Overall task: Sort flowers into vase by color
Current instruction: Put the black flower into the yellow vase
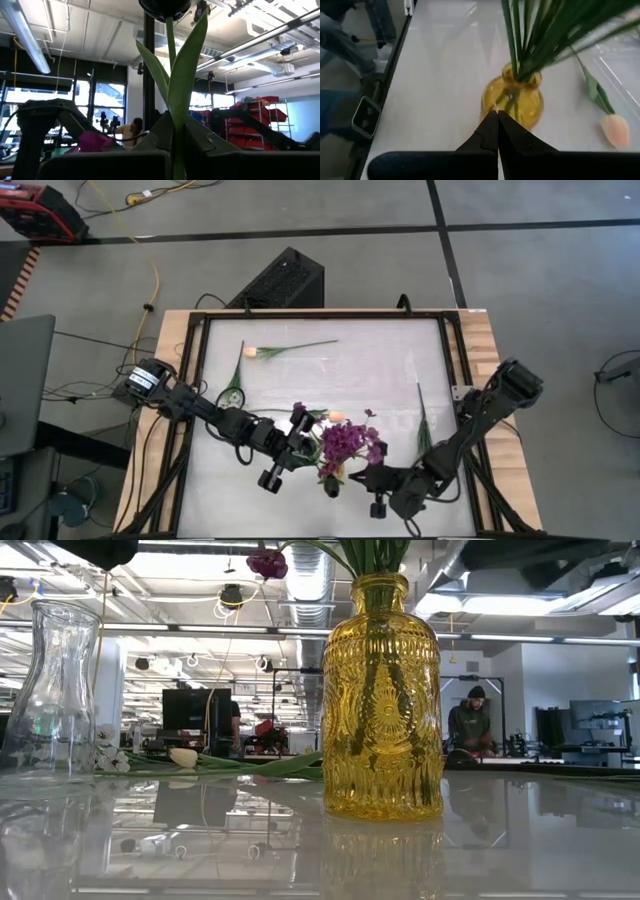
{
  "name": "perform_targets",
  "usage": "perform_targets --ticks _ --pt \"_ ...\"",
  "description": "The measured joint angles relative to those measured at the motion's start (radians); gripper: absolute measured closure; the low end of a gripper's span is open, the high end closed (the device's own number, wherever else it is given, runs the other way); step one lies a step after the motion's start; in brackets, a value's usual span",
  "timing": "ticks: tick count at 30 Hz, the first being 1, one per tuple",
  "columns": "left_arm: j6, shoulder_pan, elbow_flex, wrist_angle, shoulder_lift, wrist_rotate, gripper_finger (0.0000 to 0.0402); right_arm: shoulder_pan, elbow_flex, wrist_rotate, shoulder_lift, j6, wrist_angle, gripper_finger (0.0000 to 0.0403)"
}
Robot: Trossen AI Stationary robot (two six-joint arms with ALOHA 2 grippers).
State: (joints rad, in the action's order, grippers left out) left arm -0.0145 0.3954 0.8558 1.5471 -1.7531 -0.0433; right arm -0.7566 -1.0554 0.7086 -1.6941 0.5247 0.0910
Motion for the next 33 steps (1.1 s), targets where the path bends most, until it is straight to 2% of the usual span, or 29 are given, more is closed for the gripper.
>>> perform_targets --ticks 17,26,33 --pt "0.058 0.000 0.000 -0.090 0.000 0.005 0.0400 0.050 0.000 -0.003 -0.029 -0.002 -0.024 0.0376" --pt "0.076 -0.003 0.000 -0.124 0.000 0.076 0.0400 0.050 0.000 -0.024 -0.029 -0.002 -0.024 0.0376" --pt "0.109 -0.004 -0.001 -0.197 0.000 0.084 0.0400 0.049 0.000 -0.029 -0.029 -0.002 -0.021 0.0376"
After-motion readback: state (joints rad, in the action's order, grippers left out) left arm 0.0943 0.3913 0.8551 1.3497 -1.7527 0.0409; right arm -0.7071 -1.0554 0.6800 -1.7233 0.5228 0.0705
